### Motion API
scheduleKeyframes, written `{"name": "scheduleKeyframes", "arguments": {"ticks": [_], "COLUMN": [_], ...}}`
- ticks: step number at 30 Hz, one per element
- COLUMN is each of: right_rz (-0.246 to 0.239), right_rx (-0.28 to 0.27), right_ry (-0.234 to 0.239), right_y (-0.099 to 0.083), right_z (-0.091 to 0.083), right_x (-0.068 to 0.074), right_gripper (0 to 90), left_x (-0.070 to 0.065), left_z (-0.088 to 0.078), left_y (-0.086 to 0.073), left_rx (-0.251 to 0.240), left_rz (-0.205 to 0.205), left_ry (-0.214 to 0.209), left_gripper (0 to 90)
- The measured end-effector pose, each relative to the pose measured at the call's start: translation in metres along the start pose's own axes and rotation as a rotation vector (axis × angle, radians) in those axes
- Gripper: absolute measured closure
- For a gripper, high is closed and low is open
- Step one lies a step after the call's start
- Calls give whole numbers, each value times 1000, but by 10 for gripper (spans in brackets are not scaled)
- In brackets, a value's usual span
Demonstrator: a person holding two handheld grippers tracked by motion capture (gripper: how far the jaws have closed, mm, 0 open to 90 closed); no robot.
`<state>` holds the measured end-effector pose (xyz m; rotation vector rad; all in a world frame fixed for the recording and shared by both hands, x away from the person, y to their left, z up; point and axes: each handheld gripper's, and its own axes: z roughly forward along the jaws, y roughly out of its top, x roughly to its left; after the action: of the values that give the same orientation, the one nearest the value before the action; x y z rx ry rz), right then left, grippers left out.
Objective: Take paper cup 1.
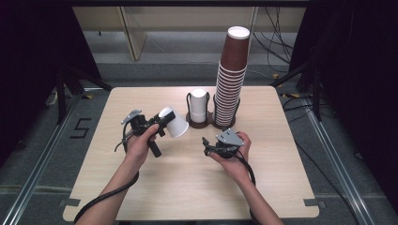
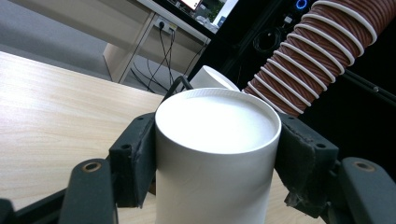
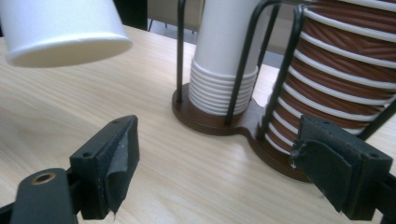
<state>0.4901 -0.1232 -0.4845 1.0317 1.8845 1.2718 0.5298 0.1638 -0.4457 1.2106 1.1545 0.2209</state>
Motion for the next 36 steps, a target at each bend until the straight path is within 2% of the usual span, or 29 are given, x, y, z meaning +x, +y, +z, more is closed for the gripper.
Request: {"name": "scheduleKeyframes", "arguments": {"ticks": [1,2,4,7,8,9,10,11,12,15,18,19,26,27,28,36], "right_rz": [-28,-33,-24,-42,-51,-51,-34,-56,-60,-59,-80,-68,-93,-74,-92,-102], "right_rx": [-14,-10,-9,-20,-4,-4,3,-17,-3,-12,-9,-16,-20,-13,-18,-16], "right_ry": [-12,-2,8,12,16,16,36,33,32,36,52,57,76,76,82,109], "right_y": [1,1,2,3,4,4,4,5,6,6,8,8,10,10,11,11], "right_z": [1,1,2,3,3,3,4,5,4,5,5,6,8,8,9,12], "right_x": [0,2,5,6,8,8,10,10,11,13,15,17,23,26,25,32], "right_gripper": [145,131,125,100,87,87,73,69,66,58,51,51,53,54,56,63], "left_x": [0,-1,-1,-2,-3,-4,-5,-5,-6,-7,-8,-8,-10,-10,-10,-13], "left_z": [1,2,3,4,5,6,6,6,7,8,10,11,13,13,14,17], "left_y": [-1,-1,-2,-3,-3,-3,-4,-4,-4,-4,-5,-5,-7,-8,-8,-10], "left_rx": [4,4,10,15,15,15,17,17,18,20,23,22,31,33,33,34], "left_rz": [1,0,2,5,5,3,-1,6,-3,-3,-5,-7,-15,-15,-15,-23], "left_ry": [1,-1,-2,-6,-6,-6,-4,-8,-3,-9,-15,-15,-16,-17,-18,-25], "left_gripper": [344,344,343,343,344,344,343,343,344,343,343,343,343,343,343,343]}}
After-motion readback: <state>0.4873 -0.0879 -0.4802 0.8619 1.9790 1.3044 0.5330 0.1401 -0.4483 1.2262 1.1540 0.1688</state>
